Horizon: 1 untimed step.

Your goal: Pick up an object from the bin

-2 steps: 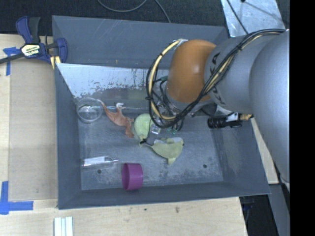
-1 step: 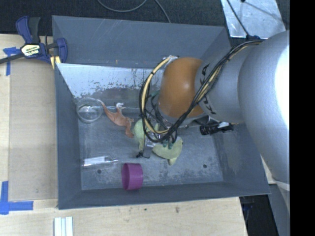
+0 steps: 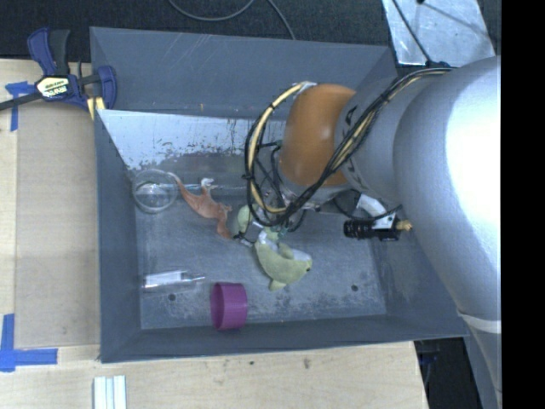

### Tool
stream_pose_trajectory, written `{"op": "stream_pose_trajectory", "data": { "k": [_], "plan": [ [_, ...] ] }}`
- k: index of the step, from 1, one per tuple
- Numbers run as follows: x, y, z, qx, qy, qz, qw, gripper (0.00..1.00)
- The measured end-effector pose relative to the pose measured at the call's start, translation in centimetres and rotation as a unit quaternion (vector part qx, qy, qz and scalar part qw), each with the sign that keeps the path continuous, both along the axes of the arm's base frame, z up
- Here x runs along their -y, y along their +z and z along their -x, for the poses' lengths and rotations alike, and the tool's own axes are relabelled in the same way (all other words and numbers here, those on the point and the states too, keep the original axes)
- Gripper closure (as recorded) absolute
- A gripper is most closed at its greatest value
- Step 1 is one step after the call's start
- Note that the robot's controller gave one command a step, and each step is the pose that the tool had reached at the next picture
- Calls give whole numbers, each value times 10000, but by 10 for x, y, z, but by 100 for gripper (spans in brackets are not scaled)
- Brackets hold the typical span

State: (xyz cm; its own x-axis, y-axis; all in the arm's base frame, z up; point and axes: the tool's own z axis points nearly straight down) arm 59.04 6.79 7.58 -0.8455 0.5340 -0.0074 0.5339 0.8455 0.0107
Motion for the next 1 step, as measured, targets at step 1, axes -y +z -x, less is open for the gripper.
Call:
{"op": "stream_pose_trajectory", "data": {
  "k": [1],
  "plan": [
    [0, 0, 0, 0, 2, 0, 10000, 100]
  ]
}}
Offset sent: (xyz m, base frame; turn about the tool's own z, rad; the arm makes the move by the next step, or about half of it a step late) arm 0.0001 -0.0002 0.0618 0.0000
